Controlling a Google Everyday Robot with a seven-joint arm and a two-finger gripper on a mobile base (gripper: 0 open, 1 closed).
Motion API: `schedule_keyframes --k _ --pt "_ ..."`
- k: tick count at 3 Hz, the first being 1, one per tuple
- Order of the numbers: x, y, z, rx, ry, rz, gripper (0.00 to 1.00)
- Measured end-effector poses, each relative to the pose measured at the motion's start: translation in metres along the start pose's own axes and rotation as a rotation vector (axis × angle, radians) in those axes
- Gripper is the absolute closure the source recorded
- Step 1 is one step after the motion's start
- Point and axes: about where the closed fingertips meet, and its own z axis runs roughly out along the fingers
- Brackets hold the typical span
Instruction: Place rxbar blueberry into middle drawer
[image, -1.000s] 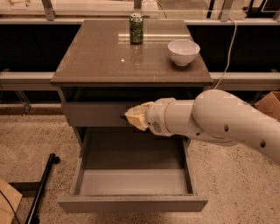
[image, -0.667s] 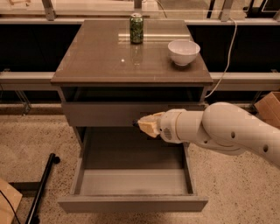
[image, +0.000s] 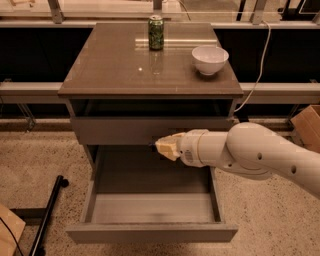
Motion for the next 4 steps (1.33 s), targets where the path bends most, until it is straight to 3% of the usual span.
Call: schedule_keyframes --k 2,4 --pt "0.099 -0.028 0.070 -0.073 0.098 0.141 1.00" --pt "0.204 -0.064 0.121 -0.088 0.161 0.390 1.00"
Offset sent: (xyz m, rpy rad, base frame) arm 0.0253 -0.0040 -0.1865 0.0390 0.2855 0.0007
